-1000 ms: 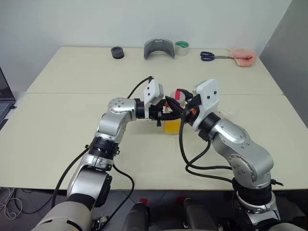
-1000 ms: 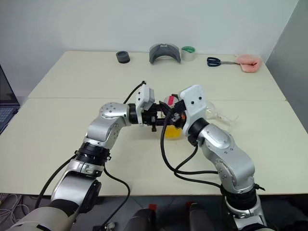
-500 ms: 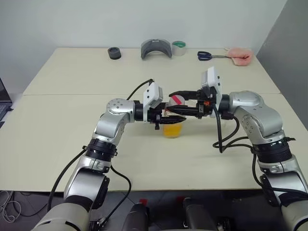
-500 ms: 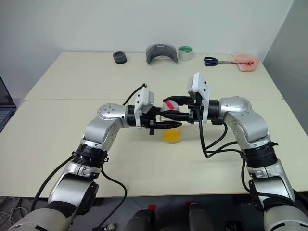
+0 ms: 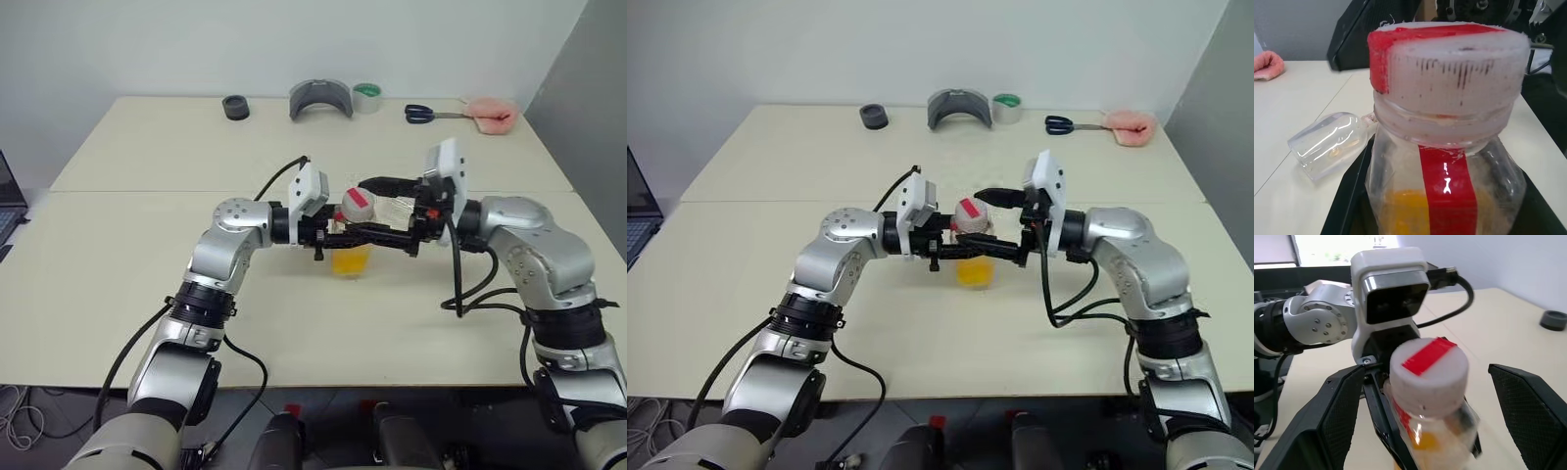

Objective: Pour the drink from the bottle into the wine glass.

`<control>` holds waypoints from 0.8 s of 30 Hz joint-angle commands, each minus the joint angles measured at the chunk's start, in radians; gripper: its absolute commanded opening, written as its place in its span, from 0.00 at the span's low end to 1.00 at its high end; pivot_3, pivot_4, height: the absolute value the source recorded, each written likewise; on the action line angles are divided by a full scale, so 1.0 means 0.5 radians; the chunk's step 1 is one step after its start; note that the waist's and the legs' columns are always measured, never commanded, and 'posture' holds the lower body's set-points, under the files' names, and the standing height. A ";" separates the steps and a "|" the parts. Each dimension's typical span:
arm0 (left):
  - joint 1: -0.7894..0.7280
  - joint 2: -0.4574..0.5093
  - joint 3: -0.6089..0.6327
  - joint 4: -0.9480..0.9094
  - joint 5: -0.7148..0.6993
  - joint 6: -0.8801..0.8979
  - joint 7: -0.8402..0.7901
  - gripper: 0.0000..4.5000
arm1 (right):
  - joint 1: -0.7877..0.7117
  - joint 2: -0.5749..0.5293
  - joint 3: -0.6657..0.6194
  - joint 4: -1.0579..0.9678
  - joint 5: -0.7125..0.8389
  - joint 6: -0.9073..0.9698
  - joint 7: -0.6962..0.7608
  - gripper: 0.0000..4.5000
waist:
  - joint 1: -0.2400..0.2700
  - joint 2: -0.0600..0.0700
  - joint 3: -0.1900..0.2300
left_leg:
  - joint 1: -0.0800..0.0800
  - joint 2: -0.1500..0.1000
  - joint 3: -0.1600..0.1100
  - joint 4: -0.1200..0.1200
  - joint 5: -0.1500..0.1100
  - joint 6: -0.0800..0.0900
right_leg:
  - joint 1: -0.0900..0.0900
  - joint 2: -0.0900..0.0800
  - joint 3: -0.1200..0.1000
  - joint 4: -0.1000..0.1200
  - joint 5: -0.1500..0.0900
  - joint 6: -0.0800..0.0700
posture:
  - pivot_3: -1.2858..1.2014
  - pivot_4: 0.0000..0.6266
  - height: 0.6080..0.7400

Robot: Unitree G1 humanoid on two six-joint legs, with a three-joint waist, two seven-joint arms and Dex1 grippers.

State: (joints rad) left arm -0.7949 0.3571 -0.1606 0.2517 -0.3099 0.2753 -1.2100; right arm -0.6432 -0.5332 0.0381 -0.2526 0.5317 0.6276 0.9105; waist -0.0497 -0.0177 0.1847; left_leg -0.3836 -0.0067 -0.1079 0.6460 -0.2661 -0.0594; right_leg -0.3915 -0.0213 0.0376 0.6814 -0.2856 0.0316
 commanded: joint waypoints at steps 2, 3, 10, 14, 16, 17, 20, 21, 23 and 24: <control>-0.044 -0.002 0.047 -0.061 -0.044 -0.028 0.006 0.40 | 0.092 0.048 -0.084 -0.346 0.031 0.029 -0.242 0.95 | -0.004 0.000 0.000 | 0.000 0.001 0.001 0.000 0.000 0.000 | 0.000 0.001 0.001 0.001 0.000 0.000 | 0.52 0.24 1.00; -0.046 -0.002 0.048 -0.056 -0.044 -0.028 0.005 0.40 | 0.115 0.084 -0.073 -0.406 -0.003 0.014 -0.324 0.95 | -0.005 0.000 0.000 | 0.001 0.001 0.001 0.000 0.000 0.000 | 0.000 0.001 0.001 0.001 0.000 0.000 | 0.52 0.24 1.00; -0.077 -0.008 0.043 -0.009 -0.038 -0.045 -0.013 0.40 | 0.168 0.192 0.077 -0.515 -0.230 -0.105 -0.567 0.95 | -0.002 0.000 0.000 | 0.001 0.001 0.001 0.000 0.000 0.000 | 0.000 0.002 0.001 0.001 0.000 0.000 | 0.52 0.24 1.00; -0.087 -0.007 0.038 0.011 -0.035 -0.057 -0.026 0.40 | 0.179 0.183 0.105 -0.476 -0.323 -0.168 -0.600 0.95 | -0.002 0.000 0.000 | 0.001 0.001 0.001 0.000 0.000 0.000 | 0.000 0.002 0.001 0.001 0.000 0.000 | 0.52 0.24 1.00; -0.089 -0.006 0.038 0.017 -0.033 -0.060 -0.028 0.40 | 0.177 0.184 0.087 -0.455 -0.333 -0.172 -0.609 0.95 | -0.002 0.000 0.000 | 0.001 0.001 0.001 0.000 0.000 0.000 | 0.000 0.002 0.000 0.001 0.000 0.000 | 0.52 0.24 1.00; -0.089 -0.004 0.038 0.017 -0.033 -0.060 -0.030 0.40 | 0.179 0.172 0.080 -0.444 -0.342 -0.176 -0.604 0.95 | -0.002 0.000 0.000 | 0.001 0.001 0.001 0.000 0.000 0.000 | 0.000 0.002 0.001 0.001 0.000 0.000 | 0.52 0.24 1.00; -0.085 0.003 0.039 0.013 -0.032 -0.061 -0.031 0.40 | 0.186 0.159 0.051 -0.427 -0.337 -0.163 -0.616 0.95 | -0.002 0.000 0.000 | 0.001 0.001 0.001 0.000 0.000 0.000 | 0.000 0.002 0.001 0.001 0.000 0.000 | 0.52 0.24 1.00; -0.083 0.004 0.040 0.011 -0.032 -0.060 -0.031 0.40 | 0.187 0.155 0.048 -0.426 -0.335 -0.160 -0.617 0.95 | -0.002 0.000 0.000 | 0.001 0.001 0.001 0.000 0.000 0.000 | 0.000 0.002 0.001 0.001 0.000 0.000 | 0.52 0.24 1.00; -0.078 0.007 0.040 0.007 -0.032 -0.060 -0.030 0.40 | 0.191 0.154 0.034 -0.425 -0.325 -0.149 -0.626 0.95 | -0.002 0.000 0.000 | 0.001 0.001 0.001 0.000 0.000 0.000 | 0.000 0.002 0.001 0.001 0.000 0.000 | 0.52 0.24 1.00; -0.077 0.008 0.039 0.005 -0.032 -0.060 -0.030 0.40 | 0.192 0.151 0.027 -0.424 -0.325 -0.149 -0.628 0.95 | -0.002 0.000 0.000 | 0.001 0.001 0.001 0.000 0.000 0.000 | 0.000 0.002 0.001 0.001 0.000 0.000 | 0.52 0.24 1.00</control>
State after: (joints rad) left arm -0.8116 0.3569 -0.1606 0.2817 -0.3104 0.2621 -1.2197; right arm -0.5418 -0.4510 0.0836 -0.4476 0.3648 0.5637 0.6076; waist -0.0507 -0.0176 0.1847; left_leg -0.3832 -0.0064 -0.1075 0.6459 -0.2661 -0.0594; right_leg -0.3917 -0.0204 0.0379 0.6818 -0.2857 0.0317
